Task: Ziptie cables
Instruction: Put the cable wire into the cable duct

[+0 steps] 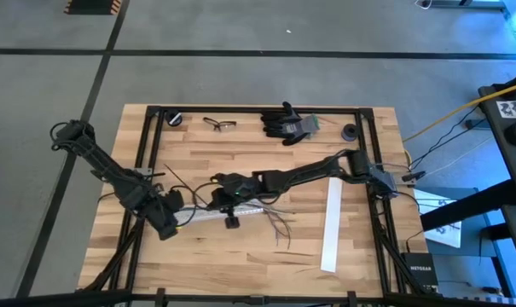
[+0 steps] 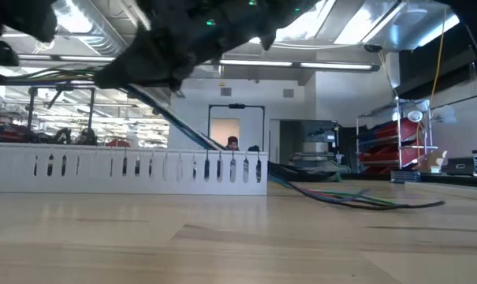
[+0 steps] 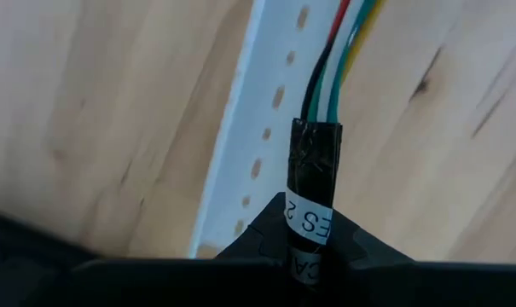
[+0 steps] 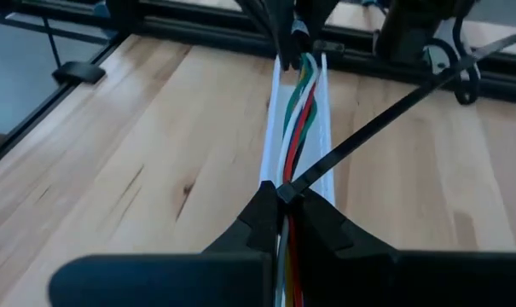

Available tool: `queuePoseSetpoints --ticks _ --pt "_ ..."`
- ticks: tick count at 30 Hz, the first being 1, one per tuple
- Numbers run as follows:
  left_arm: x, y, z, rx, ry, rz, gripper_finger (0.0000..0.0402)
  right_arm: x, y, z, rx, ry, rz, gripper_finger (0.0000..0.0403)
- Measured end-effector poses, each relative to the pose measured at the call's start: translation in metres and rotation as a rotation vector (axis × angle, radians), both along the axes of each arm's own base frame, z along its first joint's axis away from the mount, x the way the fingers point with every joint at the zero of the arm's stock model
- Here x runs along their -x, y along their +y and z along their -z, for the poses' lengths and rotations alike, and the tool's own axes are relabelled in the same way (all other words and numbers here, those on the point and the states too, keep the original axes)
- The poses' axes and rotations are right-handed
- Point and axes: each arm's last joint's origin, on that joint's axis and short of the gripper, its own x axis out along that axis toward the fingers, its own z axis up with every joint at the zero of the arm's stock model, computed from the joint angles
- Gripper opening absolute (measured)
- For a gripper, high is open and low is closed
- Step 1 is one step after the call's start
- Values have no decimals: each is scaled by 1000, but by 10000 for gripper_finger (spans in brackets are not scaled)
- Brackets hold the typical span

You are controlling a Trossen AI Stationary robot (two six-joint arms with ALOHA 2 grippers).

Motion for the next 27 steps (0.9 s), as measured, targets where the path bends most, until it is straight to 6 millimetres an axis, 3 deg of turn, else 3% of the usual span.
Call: queuePoseSetpoints --ticks 4,15,22,27 --pt "7 -3 1 -8 38 33 4 -11 2 8 -15 1 7 3" --pt "15 -9 1 -8 73 76 3 -26 4 52 -32 -34 9 3" --pt "15 -9 2 -16 73 95 7 -28 4 63 -9 -47 53 3" --pt "17 -7 2 -35 86 80 39 -26 2 70 14 -2 80 25"
